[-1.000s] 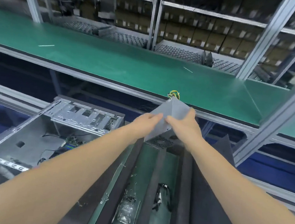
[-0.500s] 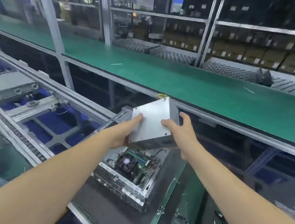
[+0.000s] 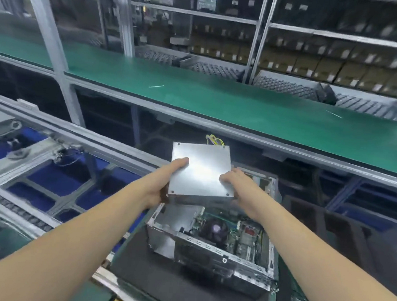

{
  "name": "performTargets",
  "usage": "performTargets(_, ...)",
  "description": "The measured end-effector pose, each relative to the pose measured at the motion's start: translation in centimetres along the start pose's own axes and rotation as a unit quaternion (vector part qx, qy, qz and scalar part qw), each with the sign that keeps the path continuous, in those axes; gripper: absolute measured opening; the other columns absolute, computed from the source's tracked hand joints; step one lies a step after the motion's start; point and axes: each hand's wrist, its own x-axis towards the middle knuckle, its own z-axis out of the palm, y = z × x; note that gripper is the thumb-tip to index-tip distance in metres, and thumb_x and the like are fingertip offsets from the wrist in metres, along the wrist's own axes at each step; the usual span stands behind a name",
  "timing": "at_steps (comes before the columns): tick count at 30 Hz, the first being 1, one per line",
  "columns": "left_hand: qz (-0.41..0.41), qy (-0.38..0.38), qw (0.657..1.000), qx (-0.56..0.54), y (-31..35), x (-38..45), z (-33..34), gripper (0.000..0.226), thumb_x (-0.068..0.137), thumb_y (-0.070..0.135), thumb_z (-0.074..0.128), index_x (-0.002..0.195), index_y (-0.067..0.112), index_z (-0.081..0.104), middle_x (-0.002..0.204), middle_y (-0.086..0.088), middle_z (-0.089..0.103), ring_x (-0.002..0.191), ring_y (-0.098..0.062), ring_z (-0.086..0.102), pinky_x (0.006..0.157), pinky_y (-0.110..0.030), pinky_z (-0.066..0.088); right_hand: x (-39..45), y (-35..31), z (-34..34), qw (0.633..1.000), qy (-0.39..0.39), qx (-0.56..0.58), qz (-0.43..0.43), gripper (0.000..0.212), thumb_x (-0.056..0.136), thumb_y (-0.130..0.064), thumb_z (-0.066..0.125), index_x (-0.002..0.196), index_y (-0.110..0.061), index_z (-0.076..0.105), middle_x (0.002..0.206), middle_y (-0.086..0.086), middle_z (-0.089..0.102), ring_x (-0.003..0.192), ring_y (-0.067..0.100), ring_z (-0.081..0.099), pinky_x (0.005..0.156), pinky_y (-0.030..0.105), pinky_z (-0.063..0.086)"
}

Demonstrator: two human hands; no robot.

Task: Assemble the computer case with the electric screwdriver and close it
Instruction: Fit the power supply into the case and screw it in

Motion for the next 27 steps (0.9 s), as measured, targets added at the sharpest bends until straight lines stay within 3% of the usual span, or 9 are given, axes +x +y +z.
performTargets(3,-0.028,-0.007,1.0,0.008,0.8,0.1,-0.9,0.067,0.064,0.069,0.081,0.114,0.024,0.074,0.108,-0.008,0.078,0.091,-0.029,0.077,0.069,-0.041,0.06,0.0,-0.2,1.5,0.999,0.025,-0.006,0.025,0.014,0.097,-0.026,0.059,0.112,-0.024,0.061,0.114,-0.008,0.061,0.095,0.012,0.058,0.07,0.031,0.05)
performTargets(8,-0.075,0.046,0.994,0.069,2.5,0.0,-0.7,0.057,0.071,0.063,0.077,0.103,0.016,0.071,0.084,-0.01,0.079,0.064,-0.03,0.076,0.055,-0.041,0.059,1.0,0.0,2.6,0.998,0.04,-0.036,0.043,0.027,0.09,-0.023,0.061,0.116,-0.019,0.065,0.121,0.004,0.062,0.099,0.024,0.058,0.066,0.034,0.055)
performTargets(11,-0.063,0.09,0.989,0.1,2.9,-0.3,-0.4,0.057,0.071,0.065,0.076,0.101,0.017,0.069,0.078,-0.007,0.078,0.058,-0.026,0.075,0.054,-0.039,0.059,1.5,0.5,2.4,0.998,0.052,-0.004,0.046,0.02,0.093,-0.033,0.063,0.112,-0.025,0.066,0.114,0.002,0.066,0.094,0.022,0.066,0.061,0.03,0.057)
performTargets(16,0.001,0.116,0.978,0.173,3.0,-0.9,0.3,0.062,0.065,0.067,0.077,0.106,0.021,0.067,0.08,0.003,0.079,0.061,-0.015,0.075,0.049,-0.024,0.054,3.6,-0.2,1.0,0.996,0.068,0.029,0.055,0.049,0.096,-0.065,0.058,0.119,-0.024,0.067,0.109,0.002,0.075,0.096,0.021,0.073,0.073,0.037,0.055)
performTargets(18,0.061,0.154,0.953,0.256,2.4,-1.2,0.7,0.069,0.058,0.069,0.078,0.104,0.024,0.056,0.092,0.01,0.07,0.076,-0.008,0.071,0.056,-0.024,0.053,4.9,-0.6,0.1,0.995,0.071,0.034,0.056,0.052,0.098,-0.065,0.057,0.122,-0.02,0.063,0.112,0.003,0.07,0.1,0.018,0.068,0.072,0.037,0.052)
performTargets(21,0.11,0.224,0.899,0.359,1.2,-1.4,1.4,0.072,0.051,0.072,0.076,0.105,0.036,0.047,0.1,0.019,0.063,0.09,-0.007,0.064,0.08,-0.037,0.056,7.1,-0.7,-0.5,0.995,0.06,0.02,0.075,0.051,0.097,-0.056,0.066,0.128,-0.016,0.059,0.128,0.008,0.063,0.112,0.023,0.065,0.092,0.044,0.056)
performTargets(23,0.13,0.247,0.888,0.367,0.3,-1.4,1.7,0.066,0.051,0.071,0.076,0.103,0.042,0.047,0.098,0.024,0.065,0.09,-0.003,0.065,0.084,-0.039,0.057,8.5,-0.1,-0.4,0.994,0.058,0.028,0.094,0.053,0.095,-0.045,0.073,0.132,-0.011,0.056,0.127,0.01,0.061,0.103,0.025,0.069,0.099,0.046,0.057)
performTargets(25,0.14,0.262,0.887,0.354,-0.3,-1.5,1.9,0.064,0.051,0.069,0.078,0.102,0.043,0.047,0.099,0.025,0.065,0.092,-0.004,0.066,0.086,-0.041,0.057,9.8,0.4,-0.2,0.992,0.055,0.062,0.099,0.047,0.093,-0.032,0.077,0.129,-0.007,0.06,0.116,0.012,0.065,0.083,0.026,0.068,0.089,0.044,0.058)
performTargets(27,0.148,0.274,0.883,0.352,-0.5,-1.5,2.2,0.065,0.052,0.068,0.078,0.103,0.043,0.047,0.101,0.024,0.064,0.094,-0.005,0.065,0.086,-0.043,0.057,11.1,0.9,-0.2,0.991,0.055,0.08,0.095,0.036,0.092,-0.021,0.077,0.12,-0.002,0.064,0.111,0.017,0.069,0.08,0.03,0.065,0.076,0.044,0.054)
